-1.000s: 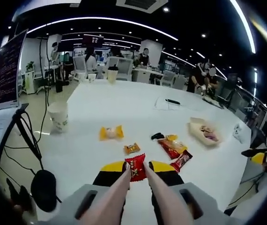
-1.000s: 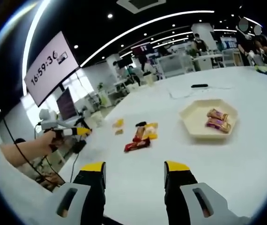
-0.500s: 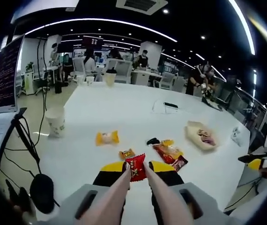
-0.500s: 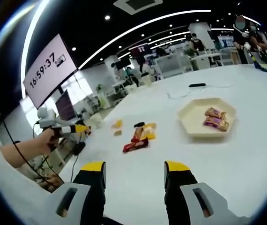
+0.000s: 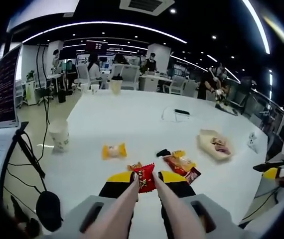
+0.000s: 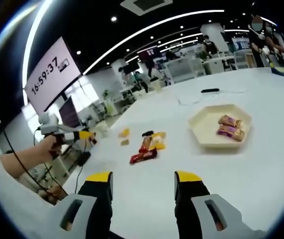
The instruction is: Place the target food into the container with the food tongs after gripping and lifting it, then release it inside without dropping or visibly crushing the food.
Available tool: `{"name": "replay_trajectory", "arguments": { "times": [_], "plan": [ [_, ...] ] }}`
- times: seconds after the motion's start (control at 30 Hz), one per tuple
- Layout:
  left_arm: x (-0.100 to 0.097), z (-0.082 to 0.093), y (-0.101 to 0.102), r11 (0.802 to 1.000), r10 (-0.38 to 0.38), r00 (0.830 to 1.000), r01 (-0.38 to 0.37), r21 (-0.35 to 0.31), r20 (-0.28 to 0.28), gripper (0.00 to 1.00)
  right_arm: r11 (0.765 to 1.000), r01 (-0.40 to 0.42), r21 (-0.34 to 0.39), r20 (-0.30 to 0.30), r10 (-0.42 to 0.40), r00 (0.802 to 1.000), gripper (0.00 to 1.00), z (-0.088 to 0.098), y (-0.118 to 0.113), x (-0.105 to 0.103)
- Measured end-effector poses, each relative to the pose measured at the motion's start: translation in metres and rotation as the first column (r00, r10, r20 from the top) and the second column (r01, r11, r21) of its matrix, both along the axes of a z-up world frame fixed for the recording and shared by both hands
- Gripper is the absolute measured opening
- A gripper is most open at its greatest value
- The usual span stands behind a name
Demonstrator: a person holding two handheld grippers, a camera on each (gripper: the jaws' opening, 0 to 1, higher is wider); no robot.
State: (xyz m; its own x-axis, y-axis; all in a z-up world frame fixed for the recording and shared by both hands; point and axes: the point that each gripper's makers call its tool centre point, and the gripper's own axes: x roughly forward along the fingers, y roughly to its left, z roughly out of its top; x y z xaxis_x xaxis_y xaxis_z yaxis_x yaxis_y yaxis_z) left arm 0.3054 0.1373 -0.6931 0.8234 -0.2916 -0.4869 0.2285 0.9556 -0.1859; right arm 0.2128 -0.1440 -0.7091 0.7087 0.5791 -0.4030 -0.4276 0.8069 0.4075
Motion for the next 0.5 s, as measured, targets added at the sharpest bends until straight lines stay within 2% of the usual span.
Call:
{"name": "replay_trajectory", "arguments": {
  "times": [0.5],
  "plan": [
    [0.001, 0.010, -0.015, 1.000, -0.028, 0.999, 0.028, -0.011, 0.022, 0.17, 1.000, -0.012, -0.003, 0.000, 0.012, 1.000, 0.49, -0.001, -0.001, 0.000]
  ]
}}
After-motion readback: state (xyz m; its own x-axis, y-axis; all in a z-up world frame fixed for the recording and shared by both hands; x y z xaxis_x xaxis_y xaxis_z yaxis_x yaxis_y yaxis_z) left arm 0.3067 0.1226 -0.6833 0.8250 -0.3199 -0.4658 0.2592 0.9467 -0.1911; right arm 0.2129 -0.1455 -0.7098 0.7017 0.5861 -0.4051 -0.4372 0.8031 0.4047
